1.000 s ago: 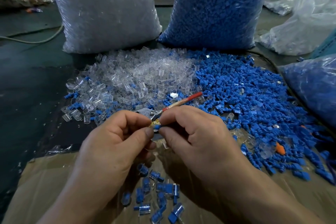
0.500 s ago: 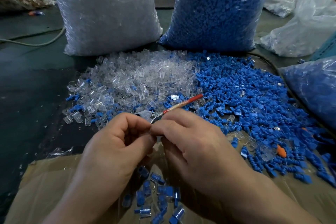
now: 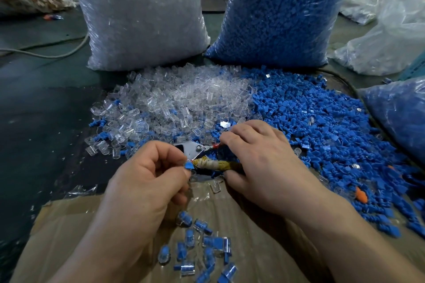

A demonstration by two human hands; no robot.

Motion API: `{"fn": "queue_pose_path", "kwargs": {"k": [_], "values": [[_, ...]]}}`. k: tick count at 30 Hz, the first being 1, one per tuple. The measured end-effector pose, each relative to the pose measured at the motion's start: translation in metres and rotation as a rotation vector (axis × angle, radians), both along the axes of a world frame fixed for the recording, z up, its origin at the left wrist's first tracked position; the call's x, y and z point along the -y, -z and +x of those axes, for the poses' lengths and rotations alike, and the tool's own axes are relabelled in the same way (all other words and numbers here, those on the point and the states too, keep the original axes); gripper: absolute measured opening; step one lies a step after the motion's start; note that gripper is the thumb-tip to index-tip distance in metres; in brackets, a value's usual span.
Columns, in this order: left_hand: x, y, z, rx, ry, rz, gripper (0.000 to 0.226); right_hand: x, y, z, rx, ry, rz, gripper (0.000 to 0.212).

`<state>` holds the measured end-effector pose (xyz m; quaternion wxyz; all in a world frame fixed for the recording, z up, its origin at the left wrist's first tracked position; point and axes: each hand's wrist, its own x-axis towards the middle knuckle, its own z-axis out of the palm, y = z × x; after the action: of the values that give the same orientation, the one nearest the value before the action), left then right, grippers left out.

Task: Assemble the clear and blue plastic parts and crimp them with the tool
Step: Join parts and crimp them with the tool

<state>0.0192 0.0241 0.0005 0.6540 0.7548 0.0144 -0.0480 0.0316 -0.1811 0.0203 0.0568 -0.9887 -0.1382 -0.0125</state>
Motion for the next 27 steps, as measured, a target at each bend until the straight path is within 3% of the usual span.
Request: {"fn": "queue_pose_path", "kwargs": {"k": [13,21,27], "values": [[-0.0019,0.0046,0.0034,-0.016,-0.011,-0.031,0.025,-0.008,-0.008,0.0007,-0.031,0.064,-0.056,0.051],[-0.0034,0.0049,0.0038,-0.01,-0.011,-0.051,0.024,-0.0098,-0.0074,0.0005,0.027,0.124,0.01,0.053],[-0.005,0.0063,0.0044,0.001,-0.009,-0.051,0.024,-0.0055,-0.0059,0.0008,-0.052,0.102,0.038,0.052]]}}
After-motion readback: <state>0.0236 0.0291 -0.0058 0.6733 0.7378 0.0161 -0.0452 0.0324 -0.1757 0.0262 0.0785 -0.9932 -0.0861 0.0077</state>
